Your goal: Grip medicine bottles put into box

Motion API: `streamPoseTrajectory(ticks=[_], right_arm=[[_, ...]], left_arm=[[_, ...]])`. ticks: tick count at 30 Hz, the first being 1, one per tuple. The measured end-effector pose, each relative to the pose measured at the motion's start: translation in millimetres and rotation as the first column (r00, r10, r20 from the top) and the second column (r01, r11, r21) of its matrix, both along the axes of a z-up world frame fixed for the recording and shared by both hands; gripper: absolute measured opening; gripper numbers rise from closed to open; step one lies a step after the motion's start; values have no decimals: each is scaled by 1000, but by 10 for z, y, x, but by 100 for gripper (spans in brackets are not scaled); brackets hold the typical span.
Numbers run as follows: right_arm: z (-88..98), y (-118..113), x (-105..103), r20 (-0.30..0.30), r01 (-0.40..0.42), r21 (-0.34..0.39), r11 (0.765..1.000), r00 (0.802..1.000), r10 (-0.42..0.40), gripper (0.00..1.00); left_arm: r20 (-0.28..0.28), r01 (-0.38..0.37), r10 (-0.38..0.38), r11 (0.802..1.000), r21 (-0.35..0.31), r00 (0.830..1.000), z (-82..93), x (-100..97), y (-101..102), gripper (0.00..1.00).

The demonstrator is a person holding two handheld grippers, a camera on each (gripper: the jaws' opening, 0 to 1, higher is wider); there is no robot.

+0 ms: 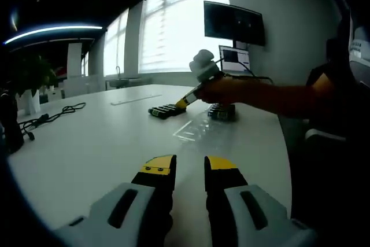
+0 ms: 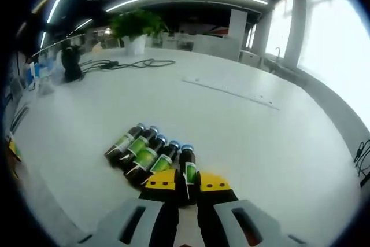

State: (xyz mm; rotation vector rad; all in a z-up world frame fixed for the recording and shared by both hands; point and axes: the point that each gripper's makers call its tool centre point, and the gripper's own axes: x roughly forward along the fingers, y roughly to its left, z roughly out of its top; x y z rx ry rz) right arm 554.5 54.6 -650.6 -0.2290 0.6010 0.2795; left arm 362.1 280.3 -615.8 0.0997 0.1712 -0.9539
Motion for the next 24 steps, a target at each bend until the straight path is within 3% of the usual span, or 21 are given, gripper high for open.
streamPoseTrajectory(ticks=[24], right_arm=[[100,-20,-54,24,3,12,1000,1000,-4,7]], left_arm=[[-1,-1,1,1000,-3,1000,5,1,4,13]])
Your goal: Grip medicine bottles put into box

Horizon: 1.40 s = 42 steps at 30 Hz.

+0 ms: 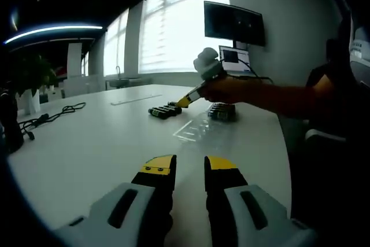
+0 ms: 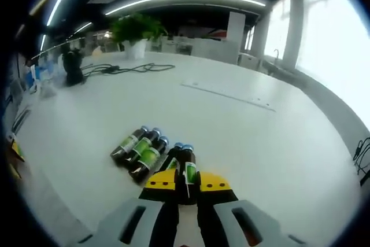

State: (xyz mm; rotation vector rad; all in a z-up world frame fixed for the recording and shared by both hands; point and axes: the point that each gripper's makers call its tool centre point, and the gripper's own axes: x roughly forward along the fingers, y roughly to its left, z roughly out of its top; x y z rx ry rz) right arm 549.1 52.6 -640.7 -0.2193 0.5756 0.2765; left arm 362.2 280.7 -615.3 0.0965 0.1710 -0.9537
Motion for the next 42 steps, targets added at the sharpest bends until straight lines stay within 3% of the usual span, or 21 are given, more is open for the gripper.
streamPoseTrajectory(ticks=[11,25,30,35,42], right_arm=[[22,12,-53,2,3,3,1000,1000,-3,7],[206,34,-249,48,-2,10,1000,999,2,7],[342,126,-489,79,-8,36,999,997,5,7],[480,262,-672,113,-34,18,999,993,32,7],[559,414,-894,128,-63,38,997,990,58,7]], left_arm=[[-1,1,-1,1000,-3,1000,2,5,5,14],[0,1,-1,1000,-5,1000,4,4,3,14],[0,1,-1,1000,-8,1000,8,5,4,14],[2,1,-1,1000,-8,1000,10,-3,2,14],[2,1,-1,1000,-10,1000,13,-1,3,14]])
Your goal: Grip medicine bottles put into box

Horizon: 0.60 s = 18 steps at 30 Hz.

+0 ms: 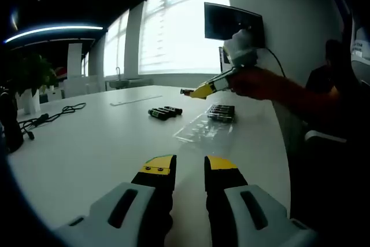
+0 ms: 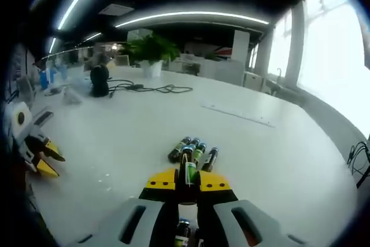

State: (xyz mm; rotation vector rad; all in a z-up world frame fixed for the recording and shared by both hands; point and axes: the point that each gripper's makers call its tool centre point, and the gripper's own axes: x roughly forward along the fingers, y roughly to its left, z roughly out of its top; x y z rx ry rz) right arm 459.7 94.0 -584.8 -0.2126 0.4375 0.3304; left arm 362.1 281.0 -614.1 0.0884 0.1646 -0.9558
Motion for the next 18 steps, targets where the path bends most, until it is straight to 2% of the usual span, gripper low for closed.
streamPoseTrajectory(ticks=[18], right_arm=[[-123,94,-331,-41,16,72,997,999,-13,7]], left_arm=[[1,0,0,1000,2,1000,0,2,-1,13]])
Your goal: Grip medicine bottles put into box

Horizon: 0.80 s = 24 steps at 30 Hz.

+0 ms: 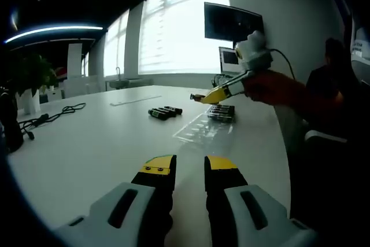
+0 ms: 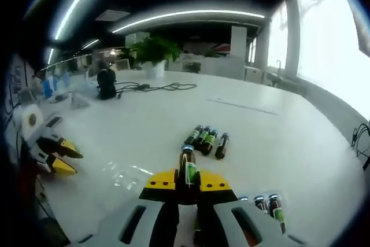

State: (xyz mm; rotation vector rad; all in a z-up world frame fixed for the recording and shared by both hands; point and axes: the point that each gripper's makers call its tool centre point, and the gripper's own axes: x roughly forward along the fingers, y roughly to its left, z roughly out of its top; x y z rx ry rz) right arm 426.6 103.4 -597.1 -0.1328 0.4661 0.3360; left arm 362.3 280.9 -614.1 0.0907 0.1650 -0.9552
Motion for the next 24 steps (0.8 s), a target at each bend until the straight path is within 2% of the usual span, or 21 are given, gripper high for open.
streamPoseTrajectory(ticks=[12,24], right_arm=[[-67,52,-146,-6,25,-7,1000,1000,-25,7],[-190,127,-290,-39,53,3,999,998,-53,7]], left_arm=[[-1,-1,1,1000,1,1000,-1,2,0,13],[-2,-1,1,1000,1,1000,-1,0,-1,13]])
